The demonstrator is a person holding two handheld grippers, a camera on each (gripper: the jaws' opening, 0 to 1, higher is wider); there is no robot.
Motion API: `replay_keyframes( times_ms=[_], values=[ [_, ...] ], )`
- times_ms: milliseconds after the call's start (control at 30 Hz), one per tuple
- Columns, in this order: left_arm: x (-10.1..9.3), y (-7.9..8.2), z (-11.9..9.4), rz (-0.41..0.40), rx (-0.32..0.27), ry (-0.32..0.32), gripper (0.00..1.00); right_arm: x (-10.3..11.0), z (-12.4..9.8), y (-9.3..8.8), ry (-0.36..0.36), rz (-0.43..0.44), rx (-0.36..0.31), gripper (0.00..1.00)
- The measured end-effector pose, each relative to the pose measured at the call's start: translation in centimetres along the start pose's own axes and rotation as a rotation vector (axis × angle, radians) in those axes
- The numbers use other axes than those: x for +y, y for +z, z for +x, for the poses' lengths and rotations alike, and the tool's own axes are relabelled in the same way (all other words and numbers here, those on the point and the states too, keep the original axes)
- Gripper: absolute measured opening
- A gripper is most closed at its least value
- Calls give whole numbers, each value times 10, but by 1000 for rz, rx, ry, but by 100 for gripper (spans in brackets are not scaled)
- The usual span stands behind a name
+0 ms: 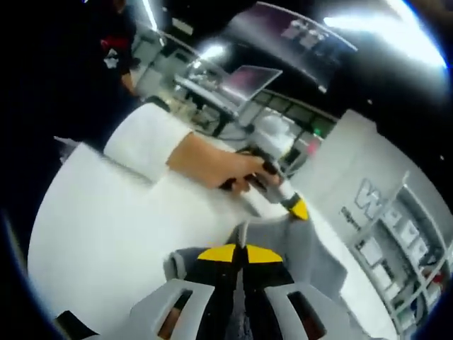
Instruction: Open the folded towel by lifting each exposed corner and separating the folded layers until the towel lies flat within the target outline without major curled edges
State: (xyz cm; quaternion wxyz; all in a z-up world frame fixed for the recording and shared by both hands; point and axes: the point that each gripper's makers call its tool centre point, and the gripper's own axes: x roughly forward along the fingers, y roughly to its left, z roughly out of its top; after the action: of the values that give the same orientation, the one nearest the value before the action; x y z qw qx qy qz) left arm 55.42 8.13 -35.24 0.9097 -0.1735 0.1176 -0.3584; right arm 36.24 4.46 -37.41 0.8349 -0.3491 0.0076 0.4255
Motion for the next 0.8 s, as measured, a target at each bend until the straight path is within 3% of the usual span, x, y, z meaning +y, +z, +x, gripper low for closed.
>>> replay_keyframes(
  times_ms=[167, 333, 400, 533, 633, 700, 800],
  values=[
    [-2, 2, -2, 6, -11, -5, 3, 12, 3, 9, 78, 98, -59, 3],
    [-9, 7, -5, -7, -41, -23, 3, 15, 11, 8, 73, 70, -38, 20],
    [-11, 9, -6, 14, -48, -18, 3, 24, 13, 10, 102, 54, -32, 17],
    [-11, 12, -6, 22, -52, -16, 3, 35, 18, 10, 90, -88, 7, 0],
    [-8, 12, -7, 17, -55, -14, 3, 37, 22, 11, 75, -136, 22, 0],
    [-3, 14, -7, 19, -56, -10, 3, 31, 20, 21, 22, -166, -11, 0],
    [0, 19, -10, 35, -68, -5, 3, 33, 20, 35, 9, -153, -51, 0]
  ],
)
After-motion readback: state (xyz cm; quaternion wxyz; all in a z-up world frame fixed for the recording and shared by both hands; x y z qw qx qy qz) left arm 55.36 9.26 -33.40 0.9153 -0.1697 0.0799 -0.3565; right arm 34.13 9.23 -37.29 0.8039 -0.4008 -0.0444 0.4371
